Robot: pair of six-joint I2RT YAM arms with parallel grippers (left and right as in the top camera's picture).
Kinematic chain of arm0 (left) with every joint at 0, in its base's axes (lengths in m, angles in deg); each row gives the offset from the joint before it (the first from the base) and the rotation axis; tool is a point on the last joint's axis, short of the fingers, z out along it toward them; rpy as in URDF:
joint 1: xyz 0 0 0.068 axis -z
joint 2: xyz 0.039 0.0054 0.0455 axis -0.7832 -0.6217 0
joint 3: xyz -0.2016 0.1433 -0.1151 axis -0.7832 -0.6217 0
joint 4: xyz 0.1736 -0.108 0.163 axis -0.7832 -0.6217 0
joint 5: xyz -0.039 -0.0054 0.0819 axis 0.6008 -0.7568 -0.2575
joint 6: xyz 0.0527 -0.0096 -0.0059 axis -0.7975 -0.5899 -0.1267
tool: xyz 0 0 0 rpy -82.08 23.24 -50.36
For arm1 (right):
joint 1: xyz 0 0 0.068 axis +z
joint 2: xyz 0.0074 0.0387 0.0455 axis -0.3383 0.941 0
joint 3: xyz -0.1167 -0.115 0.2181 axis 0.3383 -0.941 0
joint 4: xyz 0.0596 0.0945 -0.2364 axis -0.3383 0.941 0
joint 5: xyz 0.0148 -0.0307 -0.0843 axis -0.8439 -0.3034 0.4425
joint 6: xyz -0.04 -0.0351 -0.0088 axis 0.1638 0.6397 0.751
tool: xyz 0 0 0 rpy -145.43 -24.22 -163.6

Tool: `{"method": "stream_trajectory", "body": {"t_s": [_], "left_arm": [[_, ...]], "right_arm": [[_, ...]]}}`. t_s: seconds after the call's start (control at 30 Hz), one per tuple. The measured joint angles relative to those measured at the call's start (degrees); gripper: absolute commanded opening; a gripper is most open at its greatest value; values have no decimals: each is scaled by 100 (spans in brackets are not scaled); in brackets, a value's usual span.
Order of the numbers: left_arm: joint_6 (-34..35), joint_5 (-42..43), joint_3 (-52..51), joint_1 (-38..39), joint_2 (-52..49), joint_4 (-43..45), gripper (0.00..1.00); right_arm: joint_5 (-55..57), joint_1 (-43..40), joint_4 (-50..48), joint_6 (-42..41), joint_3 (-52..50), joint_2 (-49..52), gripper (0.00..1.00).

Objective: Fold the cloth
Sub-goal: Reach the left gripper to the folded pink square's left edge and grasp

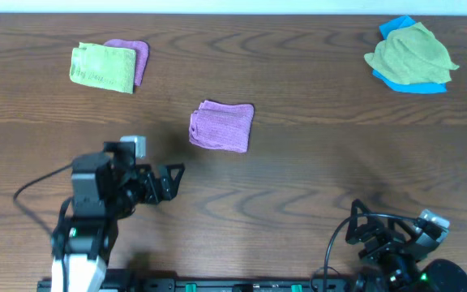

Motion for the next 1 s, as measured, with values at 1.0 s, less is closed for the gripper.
{"method": "stream_trajectory", "body": {"t_s": [1.0], "left_arm": [[1342,890,-4,234,-3941,3707,93]], "right_arm": [[-20,0,442,-63,-9,0,99]]}}
